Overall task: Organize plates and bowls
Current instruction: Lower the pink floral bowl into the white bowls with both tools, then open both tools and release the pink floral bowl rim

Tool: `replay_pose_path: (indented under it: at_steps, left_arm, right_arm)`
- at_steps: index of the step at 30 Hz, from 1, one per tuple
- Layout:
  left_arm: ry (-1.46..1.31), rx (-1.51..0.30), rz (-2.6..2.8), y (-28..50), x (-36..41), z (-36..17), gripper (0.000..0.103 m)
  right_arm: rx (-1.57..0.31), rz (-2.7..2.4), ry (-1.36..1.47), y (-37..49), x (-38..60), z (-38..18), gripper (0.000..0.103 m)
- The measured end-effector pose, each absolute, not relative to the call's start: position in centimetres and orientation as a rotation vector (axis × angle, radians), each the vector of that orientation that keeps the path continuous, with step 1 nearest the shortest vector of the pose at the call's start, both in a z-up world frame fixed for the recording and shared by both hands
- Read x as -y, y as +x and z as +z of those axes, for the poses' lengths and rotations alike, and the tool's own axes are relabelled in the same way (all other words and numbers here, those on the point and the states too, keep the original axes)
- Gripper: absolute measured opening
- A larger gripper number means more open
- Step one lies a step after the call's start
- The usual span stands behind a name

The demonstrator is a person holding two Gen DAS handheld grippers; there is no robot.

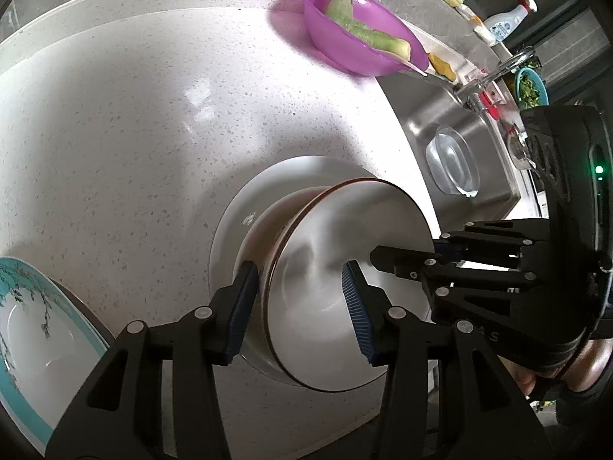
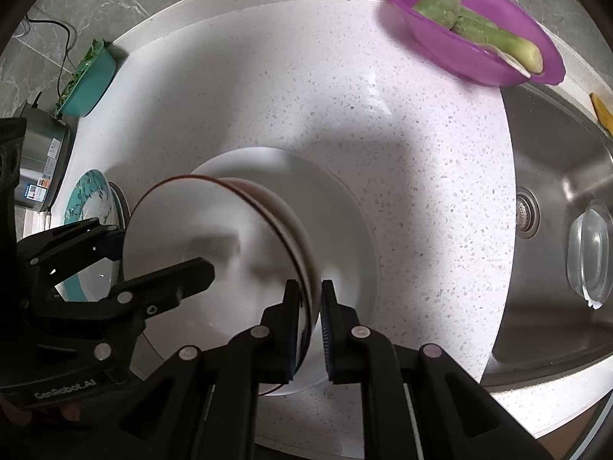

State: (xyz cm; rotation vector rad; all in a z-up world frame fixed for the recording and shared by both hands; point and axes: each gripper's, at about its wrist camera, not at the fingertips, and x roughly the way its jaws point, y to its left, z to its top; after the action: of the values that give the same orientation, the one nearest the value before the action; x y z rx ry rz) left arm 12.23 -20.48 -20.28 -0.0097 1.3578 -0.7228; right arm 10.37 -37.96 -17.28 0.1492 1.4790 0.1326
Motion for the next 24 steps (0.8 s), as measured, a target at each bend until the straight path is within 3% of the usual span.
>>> replay_pose_path:
  at_steps: [9, 14, 18, 24]
  left_arm:
    - [-0.075, -1.343, -0.760, 12.1, 19.5, -19.8, 0.054]
    - [-0.102, -1.338, -0.763, 12.2, 18.9, -19.3, 0.056]
    - [-0.090, -1.318, -0.748, 12.2, 18.7, -18.8, 0.063]
    - [-0.064, -1.301, -0.736, 12.2, 18.4, -18.5, 0.066]
  right_arm:
    - [-1.484, 0.127, 0.148, 10.8, 37.9, -17.9, 0.014]
    - [-1.479, 0.118, 0.129, 10.8, 38.0, -18.3, 0.031]
    - [-1.459, 0.114, 0.116, 10.8, 38.0, -18.0, 0.036]
    - [-1.455, 0.128, 0.104, 10.7, 37.9, -18.1, 0.038]
